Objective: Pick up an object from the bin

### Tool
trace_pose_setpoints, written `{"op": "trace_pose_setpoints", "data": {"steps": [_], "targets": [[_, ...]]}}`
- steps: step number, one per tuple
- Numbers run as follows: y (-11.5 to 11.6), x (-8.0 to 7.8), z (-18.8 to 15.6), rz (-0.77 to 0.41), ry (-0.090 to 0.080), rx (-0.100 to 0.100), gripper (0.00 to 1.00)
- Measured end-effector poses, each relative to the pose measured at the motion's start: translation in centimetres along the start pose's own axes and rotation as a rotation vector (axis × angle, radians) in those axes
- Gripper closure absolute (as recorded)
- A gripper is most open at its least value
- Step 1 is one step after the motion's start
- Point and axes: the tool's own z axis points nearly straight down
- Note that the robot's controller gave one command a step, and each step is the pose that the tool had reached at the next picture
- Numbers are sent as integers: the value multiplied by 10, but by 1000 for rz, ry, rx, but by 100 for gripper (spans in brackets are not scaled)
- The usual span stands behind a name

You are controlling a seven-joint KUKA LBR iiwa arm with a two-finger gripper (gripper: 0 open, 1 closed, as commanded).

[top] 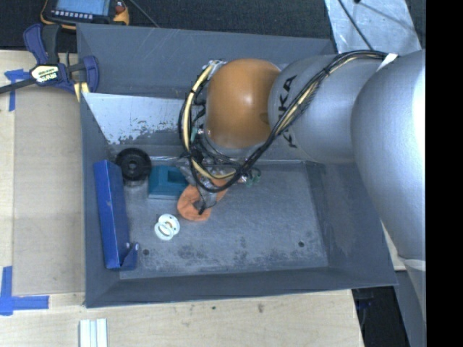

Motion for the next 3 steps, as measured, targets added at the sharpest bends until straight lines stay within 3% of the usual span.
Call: {"op": "trace_pose_setpoints", "data": {"steps": [1, 2, 3], "targets": [[-23, 34, 1, -36, -29, -7, 100], [-45, 56, 1, -37, -32, -4, 100], [-41, 36, -1, -42, 9, 5, 100]]}}
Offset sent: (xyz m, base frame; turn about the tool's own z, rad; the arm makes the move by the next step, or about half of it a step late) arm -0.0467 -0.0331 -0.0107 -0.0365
